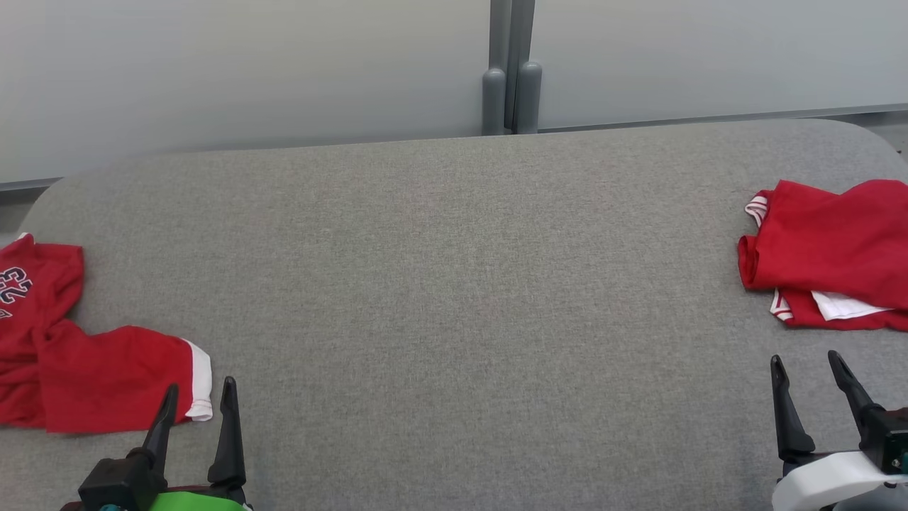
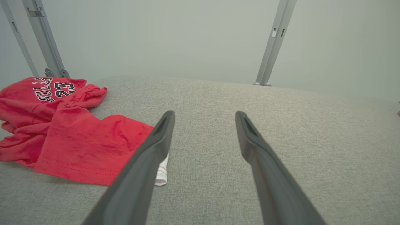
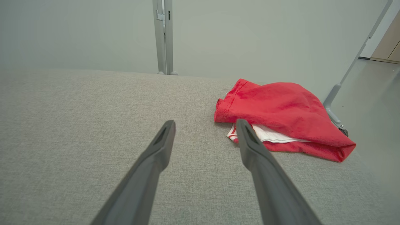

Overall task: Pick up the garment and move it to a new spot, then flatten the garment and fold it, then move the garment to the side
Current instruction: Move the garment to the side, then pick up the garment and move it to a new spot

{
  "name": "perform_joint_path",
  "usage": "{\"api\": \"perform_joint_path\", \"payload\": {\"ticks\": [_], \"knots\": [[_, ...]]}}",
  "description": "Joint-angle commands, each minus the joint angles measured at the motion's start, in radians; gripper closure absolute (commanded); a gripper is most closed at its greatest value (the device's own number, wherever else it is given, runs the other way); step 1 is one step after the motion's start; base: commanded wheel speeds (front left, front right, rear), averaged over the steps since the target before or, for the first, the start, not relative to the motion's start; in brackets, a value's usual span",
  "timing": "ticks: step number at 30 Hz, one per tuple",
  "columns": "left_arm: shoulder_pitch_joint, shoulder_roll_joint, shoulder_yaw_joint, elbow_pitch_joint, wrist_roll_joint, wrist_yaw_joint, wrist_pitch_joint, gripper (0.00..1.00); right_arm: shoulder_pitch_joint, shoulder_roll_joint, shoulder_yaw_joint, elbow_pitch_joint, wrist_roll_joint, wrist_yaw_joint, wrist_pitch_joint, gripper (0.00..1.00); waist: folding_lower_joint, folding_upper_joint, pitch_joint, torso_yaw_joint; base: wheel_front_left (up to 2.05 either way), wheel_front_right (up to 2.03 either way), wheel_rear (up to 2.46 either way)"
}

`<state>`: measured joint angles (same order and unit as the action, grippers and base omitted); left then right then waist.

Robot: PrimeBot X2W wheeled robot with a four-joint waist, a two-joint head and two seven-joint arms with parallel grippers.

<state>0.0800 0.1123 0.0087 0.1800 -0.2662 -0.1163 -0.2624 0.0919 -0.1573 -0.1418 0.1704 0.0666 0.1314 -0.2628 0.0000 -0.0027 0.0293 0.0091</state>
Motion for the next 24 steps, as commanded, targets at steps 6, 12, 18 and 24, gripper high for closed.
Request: {"api": "perform_joint_path", "payload": {"ticks": [6,12,18,24], "knots": [[-0.017,-0.004,0.004,0.012,0.002,-0.01,-0.003,0.0,-0.02,0.011,0.01,0.004,-0.015,-0.001,-0.003,0.0,0.0,0.0027,0.01,0.007,0.0,0.0,0.0],[-0.038,-0.014,0.0,0.022,0.001,-0.014,-0.003,0.0,-0.038,0.026,0.038,-0.015,-0.028,-0.001,-0.003,0.0,0.0,0.0027,0.018,0.088,0.0,0.0,0.0],[-0.005,-0.021,0.027,0.022,-0.007,-0.014,-0.003,0.0,-0.063,0.03,0.11,-0.006,-0.03,-0.001,-0.003,0.0,0.0,0.0027,-0.005,0.263,0.0,0.0,0.0],[0.044,-0.023,0.07,0.014,-0.009,-0.008,-0.003,0.0,-0.097,0.037,0.192,0.005,-0.031,-0.001,-0.003,0.0,0.0,0.0027,-0.027,0.405,0.0,0.0,0.0]]}}
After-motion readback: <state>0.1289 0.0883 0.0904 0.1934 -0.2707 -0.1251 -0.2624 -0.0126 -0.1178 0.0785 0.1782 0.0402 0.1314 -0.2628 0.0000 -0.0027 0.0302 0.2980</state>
